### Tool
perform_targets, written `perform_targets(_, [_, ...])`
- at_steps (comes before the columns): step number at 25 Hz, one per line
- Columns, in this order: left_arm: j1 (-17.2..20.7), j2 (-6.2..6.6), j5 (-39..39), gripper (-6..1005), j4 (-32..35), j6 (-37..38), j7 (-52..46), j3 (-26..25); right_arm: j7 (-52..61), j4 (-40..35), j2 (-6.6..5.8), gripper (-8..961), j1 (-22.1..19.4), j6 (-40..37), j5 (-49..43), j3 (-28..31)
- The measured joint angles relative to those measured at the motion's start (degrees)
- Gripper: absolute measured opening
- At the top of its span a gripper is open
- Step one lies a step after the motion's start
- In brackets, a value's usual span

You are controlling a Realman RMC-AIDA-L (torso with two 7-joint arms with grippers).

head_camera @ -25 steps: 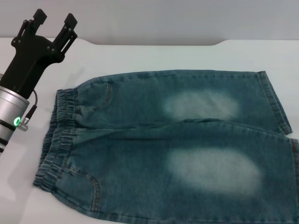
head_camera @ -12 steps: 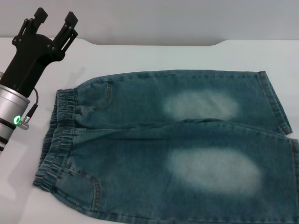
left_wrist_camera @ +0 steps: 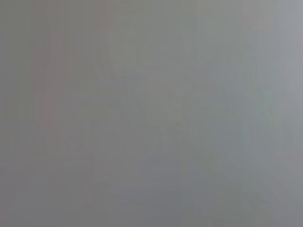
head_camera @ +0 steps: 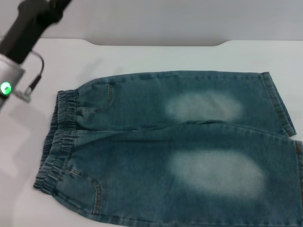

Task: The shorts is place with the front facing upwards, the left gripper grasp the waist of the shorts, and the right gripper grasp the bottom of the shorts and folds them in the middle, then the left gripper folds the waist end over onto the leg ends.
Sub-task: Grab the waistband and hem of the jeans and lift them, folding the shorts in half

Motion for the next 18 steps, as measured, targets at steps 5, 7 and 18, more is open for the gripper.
perform_targets(5, [-3.3,4.95,18.2,811,5.8,-0.1,-19.6,-9.2,16.5,-13.0,-1.16,524,-2.7,-5.7,-7.9,0.6])
perform_targets(7, [-4.4,6.28,27.2,811,8.1,-0.2,-26.5,-14.0,23.3,-18.8,-1.57,524,-3.8,-6.1,-11.0,0.8])
perform_targets(18, [-9.2,9.88,85.3,810,30.2,9.2,-70.3,-41.4,60.8,-59.1,-2.98,523,-4.0,-11.0,-48.3,6.6])
